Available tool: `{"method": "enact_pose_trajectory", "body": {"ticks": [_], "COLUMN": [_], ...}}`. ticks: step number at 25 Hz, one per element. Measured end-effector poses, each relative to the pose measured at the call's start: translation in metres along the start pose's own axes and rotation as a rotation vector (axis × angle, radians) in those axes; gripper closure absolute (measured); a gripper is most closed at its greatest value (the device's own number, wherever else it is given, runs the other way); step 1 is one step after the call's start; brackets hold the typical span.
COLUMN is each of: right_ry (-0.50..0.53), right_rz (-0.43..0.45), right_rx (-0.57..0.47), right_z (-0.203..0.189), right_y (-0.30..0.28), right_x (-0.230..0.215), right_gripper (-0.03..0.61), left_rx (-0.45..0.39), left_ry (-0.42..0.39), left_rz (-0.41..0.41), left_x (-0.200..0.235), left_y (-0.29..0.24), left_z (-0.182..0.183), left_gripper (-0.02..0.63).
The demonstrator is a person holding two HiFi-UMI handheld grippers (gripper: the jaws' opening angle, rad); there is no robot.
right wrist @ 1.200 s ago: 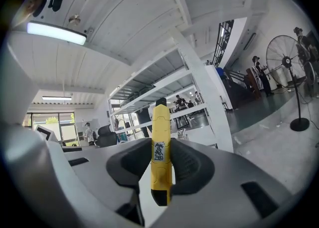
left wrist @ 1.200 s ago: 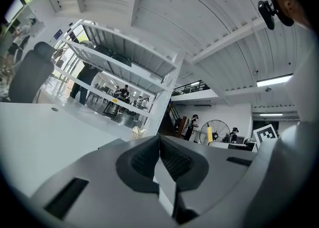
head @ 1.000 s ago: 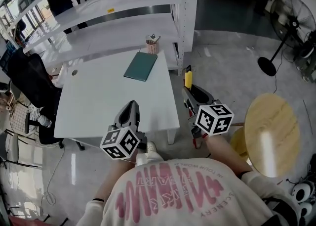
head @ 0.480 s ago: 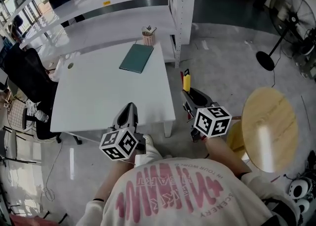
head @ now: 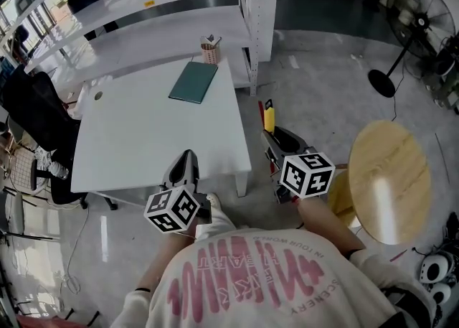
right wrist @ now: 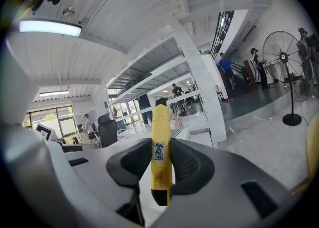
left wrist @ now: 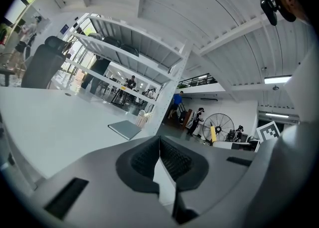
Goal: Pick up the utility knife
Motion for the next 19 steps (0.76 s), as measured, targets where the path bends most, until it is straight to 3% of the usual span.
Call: {"method": "enact_pose_trajectory", "body": {"ticks": [19], "right_ry": [0.015], "right_rz": [-0.011], "right_rx": [0.015], "right_z": [-0.010], "right_y": [-0.003], "right_x": [0.012], "right_gripper": [0.448], "left_rx": [-0.003], "left_ry": [0.015], "left_rz": [0.023], "left_x": [0.020], "left_y": [0.011], "left_z": [0.003], "left_gripper": [0.589]}}
Point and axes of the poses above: the fingertips, and each gripper's own axes: y backward along the fingers, x to its left, z out of its top, the point moved 1 cm from there along y, backward along the fingers, and after that the axes turned 12 degrees about -x, right-handed, at the moved point
